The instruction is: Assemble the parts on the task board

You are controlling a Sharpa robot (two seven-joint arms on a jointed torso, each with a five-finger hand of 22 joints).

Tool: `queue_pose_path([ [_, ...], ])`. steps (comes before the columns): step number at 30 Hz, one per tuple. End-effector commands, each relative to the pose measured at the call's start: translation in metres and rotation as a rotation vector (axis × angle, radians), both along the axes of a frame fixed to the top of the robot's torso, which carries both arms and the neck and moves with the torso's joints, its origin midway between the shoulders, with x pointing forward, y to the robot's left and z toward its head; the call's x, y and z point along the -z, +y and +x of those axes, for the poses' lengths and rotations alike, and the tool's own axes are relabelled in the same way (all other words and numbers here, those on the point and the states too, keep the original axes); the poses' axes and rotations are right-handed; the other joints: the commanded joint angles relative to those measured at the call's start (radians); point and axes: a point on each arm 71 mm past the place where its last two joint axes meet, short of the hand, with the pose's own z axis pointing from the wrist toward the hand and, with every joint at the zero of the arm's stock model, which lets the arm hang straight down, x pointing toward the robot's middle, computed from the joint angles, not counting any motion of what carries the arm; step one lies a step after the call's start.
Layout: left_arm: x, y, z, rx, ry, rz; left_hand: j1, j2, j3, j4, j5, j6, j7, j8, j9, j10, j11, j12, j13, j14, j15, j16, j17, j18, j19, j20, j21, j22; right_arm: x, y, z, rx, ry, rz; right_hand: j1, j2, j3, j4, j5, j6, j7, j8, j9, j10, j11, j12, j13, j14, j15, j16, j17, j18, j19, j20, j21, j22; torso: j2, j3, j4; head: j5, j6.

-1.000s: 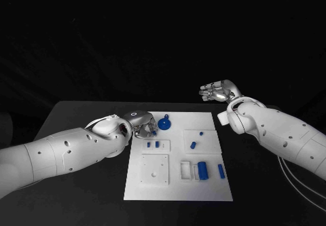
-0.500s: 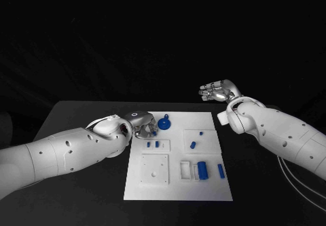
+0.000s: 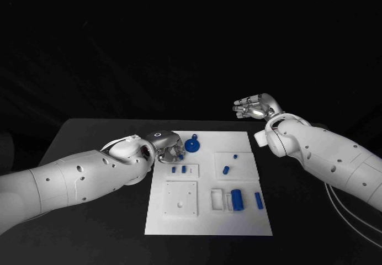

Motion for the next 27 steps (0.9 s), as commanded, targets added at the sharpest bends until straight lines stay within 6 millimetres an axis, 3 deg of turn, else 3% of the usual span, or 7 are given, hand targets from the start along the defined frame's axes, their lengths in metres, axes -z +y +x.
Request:
queue_pose_path([
  [1,0.0024,-0.0009,-0.0008,0.008,0.015,0.021,0.004,-0.003,0.002,0.003,-0.001,-0.002,0.003,0.004,0.001,-0.011,0.001,-0.005,0.001,0.001,0.001,-0.005,0.001,0.020,-0.005,-0.001,0.006,0.020,-0.0001,0.0014,-0.0002,-0.011,-0.005,-0.003,0.002,0.004,-0.001,-0.005,0.004,0.000,0.001,-0.003,-0.001,-0.007,-0.002,-0.005,-0.001,-0.007,0.003,-0.004,-0.001,-0.002,-0.006,0.004,0.003,-0.001,0.000,0.0001,-0.0002,0.000,0.000],
  [27,0.0049,-0.0029,-0.0011,0.013,0.022,0.037,0.004,-0.003,0.001,0.002,-0.003,0.001,0.003,0.004,0.001,-0.013,0.002,-0.004,0.001,-0.002,0.002,-0.007,-0.002,0.021,-0.010,0.000,0.007,0.020,0.0022,0.0019,-0.0006,-0.012,0.000,-0.003,0.002,0.004,-0.001,-0.005,0.004,0.000,0.001,-0.003,-0.001,-0.007,-0.002,-0.005,-0.001,-0.007,0.003,-0.004,-0.001,-0.002,-0.006,0.004,0.003,-0.001,0.001,-0.0002,0.0002,0.000,-0.005],
])
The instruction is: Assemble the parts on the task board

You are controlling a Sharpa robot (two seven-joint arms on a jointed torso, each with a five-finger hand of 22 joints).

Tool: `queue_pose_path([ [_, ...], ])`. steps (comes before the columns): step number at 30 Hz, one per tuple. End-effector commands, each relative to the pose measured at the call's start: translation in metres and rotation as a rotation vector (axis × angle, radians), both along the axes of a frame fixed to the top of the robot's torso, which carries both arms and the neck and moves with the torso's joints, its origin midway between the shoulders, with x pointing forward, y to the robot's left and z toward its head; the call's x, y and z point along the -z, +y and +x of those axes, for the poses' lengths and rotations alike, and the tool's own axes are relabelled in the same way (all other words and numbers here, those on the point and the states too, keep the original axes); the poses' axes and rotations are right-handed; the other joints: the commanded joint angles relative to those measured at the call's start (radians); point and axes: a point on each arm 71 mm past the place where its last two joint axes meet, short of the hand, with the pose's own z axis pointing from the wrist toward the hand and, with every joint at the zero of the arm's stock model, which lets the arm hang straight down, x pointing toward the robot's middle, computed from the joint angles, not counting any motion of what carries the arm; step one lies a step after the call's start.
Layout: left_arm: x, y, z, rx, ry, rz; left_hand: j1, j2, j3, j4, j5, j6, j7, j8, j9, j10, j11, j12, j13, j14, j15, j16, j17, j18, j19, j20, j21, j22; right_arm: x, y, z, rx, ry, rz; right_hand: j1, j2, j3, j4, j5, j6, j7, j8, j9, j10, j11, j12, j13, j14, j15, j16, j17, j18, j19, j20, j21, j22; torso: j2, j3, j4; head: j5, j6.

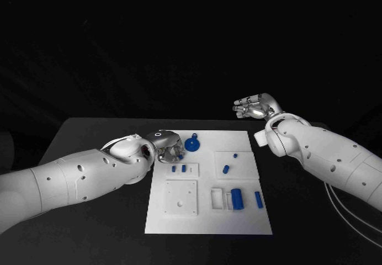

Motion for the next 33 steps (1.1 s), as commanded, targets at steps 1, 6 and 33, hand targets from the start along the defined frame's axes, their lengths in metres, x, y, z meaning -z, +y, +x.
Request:
queue_pose_path([
  [1,0.0032,-0.0033,-0.0019,0.017,0.014,0.015,0.004,-0.003,0.001,0.002,-0.003,0.003,0.005,0.006,0.002,-0.003,-0.002,-0.005,0.001,-0.002,0.002,-0.004,-0.001,0.006,-0.010,0.000,0.007,0.020,0.0000,0.0019,-0.0003,-0.013,-0.004,-0.003,0.002,0.004,-0.001,-0.005,0.004,0.000,0.001,-0.003,-0.001,-0.007,-0.002,-0.005,-0.001,-0.006,0.002,-0.004,-0.002,-0.002,-0.006,0.004,0.003,-0.001,0.000,-0.0004,-0.0001,-0.001,-0.001],
  [6,0.0063,-0.0062,-0.0039,0.029,0.022,0.020,0.003,-0.002,-0.003,0.001,-0.004,0.012,0.002,0.006,0.002,0.003,-0.005,-0.005,0.001,-0.002,0.000,-0.004,-0.002,0.005,-0.010,-0.001,0.006,0.019,0.0002,0.0020,-0.0004,-0.014,-0.004,-0.003,0.002,0.004,-0.001,-0.005,0.004,0.000,0.001,-0.003,-0.001,-0.007,-0.002,-0.005,-0.001,-0.006,0.002,-0.004,-0.002,-0.002,-0.006,0.004,0.003,-0.001,0.000,0.0000,-0.0002,0.000,-0.002],
  [33,0.0077,-0.0005,-0.0015,-0.009,0.015,-0.002,-0.016,-0.056,0.011,0.020,-0.031,-0.157,-0.033,0.003,-0.002,-0.084,0.024,-0.005,0.000,-0.025,0.020,0.006,-0.009,0.008,-0.015,0.013,-0.006,0.015,0.0006,0.0008,-0.0007,-0.014,-0.002,-0.004,0.003,0.004,-0.004,-0.008,0.003,0.002,0.001,-0.003,-0.001,-0.014,0.000,-0.005,-0.001,-0.011,0.004,-0.004,-0.002,-0.004,-0.013,0.005,0.002,-0.001,0.000,-0.0009,0.0007,-0.001,0.001],
])
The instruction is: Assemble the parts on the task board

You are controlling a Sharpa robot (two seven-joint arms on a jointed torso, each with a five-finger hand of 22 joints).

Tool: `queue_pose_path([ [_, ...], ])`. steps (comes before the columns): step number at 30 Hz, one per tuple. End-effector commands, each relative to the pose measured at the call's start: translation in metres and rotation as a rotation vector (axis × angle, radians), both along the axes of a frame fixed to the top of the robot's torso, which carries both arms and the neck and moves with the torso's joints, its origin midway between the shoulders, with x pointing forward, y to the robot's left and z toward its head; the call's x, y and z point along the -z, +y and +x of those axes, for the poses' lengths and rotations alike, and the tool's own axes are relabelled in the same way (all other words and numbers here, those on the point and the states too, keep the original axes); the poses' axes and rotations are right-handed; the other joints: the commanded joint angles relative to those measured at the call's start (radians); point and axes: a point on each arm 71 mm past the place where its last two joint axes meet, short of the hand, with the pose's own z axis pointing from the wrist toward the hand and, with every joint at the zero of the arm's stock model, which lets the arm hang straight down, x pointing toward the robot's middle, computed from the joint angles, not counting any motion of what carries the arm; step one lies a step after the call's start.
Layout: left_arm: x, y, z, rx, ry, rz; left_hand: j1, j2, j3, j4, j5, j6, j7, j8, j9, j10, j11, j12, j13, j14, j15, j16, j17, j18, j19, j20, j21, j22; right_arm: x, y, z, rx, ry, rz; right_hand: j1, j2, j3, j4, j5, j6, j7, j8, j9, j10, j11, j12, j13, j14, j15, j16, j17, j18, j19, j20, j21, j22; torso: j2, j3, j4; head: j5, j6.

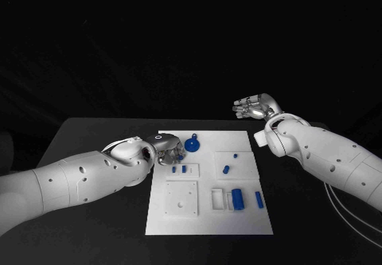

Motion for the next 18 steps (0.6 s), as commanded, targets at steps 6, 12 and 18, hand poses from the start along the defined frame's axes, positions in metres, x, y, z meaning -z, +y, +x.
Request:
queue_pose_path([
  [6,-0.0028,0.0004,0.0010,-0.015,-0.018,-0.046,0.000,-0.045,0.009,0.025,-0.007,-0.120,-0.009,-0.009,-0.003,-0.091,0.032,-0.005,-0.001,-0.006,0.028,-0.018,-0.016,0.034,0.004,0.032,-0.028,0.009,-0.0005,0.0008,-0.0008,-0.013,-0.008,-0.007,0.006,0.004,-0.001,-0.008,0.003,0.010,-0.002,-0.003,-0.001,-0.007,0.000,-0.004,-0.001,-0.007,-0.001,-0.004,-0.001,-0.003,-0.009,0.002,0.003,-0.001,0.000,0.0001,0.0009,0.001,0.002],
  [12,-0.0039,0.0025,0.0022,-0.030,-0.030,-0.057,0.024,-0.048,-0.022,0.045,-0.009,-0.146,-0.006,-0.010,-0.004,-0.116,0.040,-0.005,-0.001,-0.006,0.033,-0.034,-0.030,0.041,0.019,0.040,-0.074,0.013,-0.0003,0.0007,-0.0014,-0.017,-0.008,-0.010,0.007,0.004,-0.001,-0.009,0.002,0.009,-0.001,-0.003,-0.001,-0.009,0.000,-0.005,-0.001,-0.009,-0.001,-0.004,-0.001,-0.003,-0.011,0.002,0.003,-0.001,0.000,0.0005,-0.0003,0.002,0.003],
  [18,-0.0051,0.0080,0.0048,-0.048,-0.049,-0.065,0.033,-0.045,-0.022,0.041,-0.006,-0.136,-0.003,-0.009,-0.004,-0.120,0.041,-0.005,-0.001,-0.008,0.034,-0.038,-0.031,0.042,0.021,0.040,-0.082,0.016,0.0008,-0.0005,-0.0023,-0.031,0.004,-0.019,0.015,0.007,0.007,-0.018,-0.002,0.018,-0.003,-0.003,-0.001,-0.001,-0.002,-0.004,-0.001,-0.003,-0.003,-0.004,-0.001,-0.001,-0.004,0.000,0.005,-0.001,0.000,0.0002,-0.0005,0.002,0.009],
])
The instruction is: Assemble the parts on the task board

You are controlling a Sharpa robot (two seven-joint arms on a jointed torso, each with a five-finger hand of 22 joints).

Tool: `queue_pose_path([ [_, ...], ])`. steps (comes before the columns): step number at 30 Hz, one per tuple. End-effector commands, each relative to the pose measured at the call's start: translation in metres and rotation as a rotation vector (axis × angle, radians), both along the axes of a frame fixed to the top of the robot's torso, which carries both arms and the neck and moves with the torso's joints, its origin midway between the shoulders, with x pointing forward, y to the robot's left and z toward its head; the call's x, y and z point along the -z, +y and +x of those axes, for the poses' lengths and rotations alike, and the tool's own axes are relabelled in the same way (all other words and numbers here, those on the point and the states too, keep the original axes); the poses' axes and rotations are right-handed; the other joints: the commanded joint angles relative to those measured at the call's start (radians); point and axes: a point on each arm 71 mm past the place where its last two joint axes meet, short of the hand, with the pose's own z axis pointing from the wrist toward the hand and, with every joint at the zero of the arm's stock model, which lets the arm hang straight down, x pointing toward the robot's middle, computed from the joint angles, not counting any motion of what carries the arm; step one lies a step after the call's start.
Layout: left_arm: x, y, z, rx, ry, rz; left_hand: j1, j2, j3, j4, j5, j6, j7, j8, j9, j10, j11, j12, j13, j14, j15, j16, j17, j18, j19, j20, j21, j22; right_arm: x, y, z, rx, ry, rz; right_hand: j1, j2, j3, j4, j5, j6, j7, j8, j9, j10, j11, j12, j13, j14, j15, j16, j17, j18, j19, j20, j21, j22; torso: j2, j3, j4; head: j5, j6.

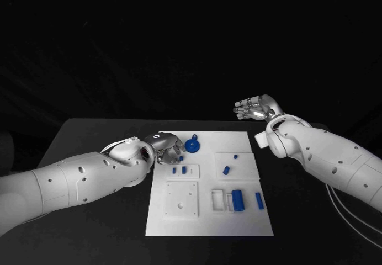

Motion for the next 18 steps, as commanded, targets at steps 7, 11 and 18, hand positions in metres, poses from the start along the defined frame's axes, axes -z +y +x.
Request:
queue_pose_path([
  [7,-0.007,0.020,0.012,-0.094,-0.014,-0.089,0.017,0.008,0.050,-0.012,0.020,0.152,0.059,0.002,0.004,0.070,-0.019,-0.005,-0.001,-0.003,-0.009,-0.017,-0.006,0.000,-0.004,-0.010,0.004,0.024,0.003,-0.002,-0.005,-0.071,0.024,-0.064,0.023,0.011,0.027,-0.029,-0.035,0.055,-0.013,0.000,0.002,0.060,-0.023,-0.010,-0.002,0.087,-0.038,0.009,0.004,0.011,0.079,-0.037,0.030,0.005,-0.001,0.0001,-0.0001,-0.001,0.007],
  [11,-0.014,0.037,0.023,-0.170,0.000,-0.158,0.003,-0.007,0.082,-0.029,0.022,0.154,0.061,0.001,0.004,0.070,-0.018,-0.004,-0.001,0.001,-0.010,-0.024,-0.008,-0.005,-0.013,-0.015,0.022,0.023,0.005,-0.005,-0.009,-0.107,0.035,-0.123,0.035,0.017,0.004,-0.043,-0.064,0.082,-0.021,-0.001,0.002,0.099,-0.041,-0.015,-0.002,0.197,-0.080,0.043,0.023,0.017,0.180,-0.078,0.086,0.025,-0.001,0.0000,0.0000,-0.002,0.010],
  [18,-0.024,0.067,0.038,-0.307,0.048,-0.338,-0.014,-0.009,0.096,-0.051,0.024,0.154,0.064,0.001,0.004,0.023,-0.005,-0.005,-0.001,-0.002,-0.004,-0.061,-0.021,0.004,-0.028,-0.007,0.030,0.019,0.008,-0.005,-0.023,-0.205,0.048,-0.295,0.048,0.036,-0.064,-0.079,-0.117,0.110,-0.037,-0.002,0.000,0.149,-0.071,-0.018,-0.001,0.336,-0.148,0.209,0.185,0.007,0.344,-0.165,0.236,0.105,-0.001,0.0002,-0.0012,-0.010,0.016],
])
